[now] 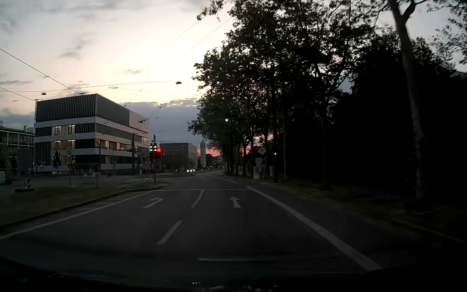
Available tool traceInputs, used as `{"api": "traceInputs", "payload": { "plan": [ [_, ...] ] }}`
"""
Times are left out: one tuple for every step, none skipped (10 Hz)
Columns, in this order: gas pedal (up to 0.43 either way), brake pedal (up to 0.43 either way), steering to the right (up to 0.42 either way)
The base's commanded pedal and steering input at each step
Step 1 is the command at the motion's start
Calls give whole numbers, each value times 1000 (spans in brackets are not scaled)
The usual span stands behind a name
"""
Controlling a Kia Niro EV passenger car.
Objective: Follow the waypoints while adhering to traffic rules and regulations
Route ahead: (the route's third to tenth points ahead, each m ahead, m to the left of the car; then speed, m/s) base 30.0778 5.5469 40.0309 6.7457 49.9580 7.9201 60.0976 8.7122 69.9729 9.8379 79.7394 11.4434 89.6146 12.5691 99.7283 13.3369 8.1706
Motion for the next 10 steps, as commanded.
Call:
{"api": "traceInputs", "payload": {
  "plan": [
    [169,0,-27],
    [169,0,-26],
    [169,0,-25],
    [169,0,-22],
    [169,0,-17],
    [169,0,-16],
    [169,0,-16],
    [169,0,-16],
    [169,0,-16],
    [169,0,-16]
  ]
}}
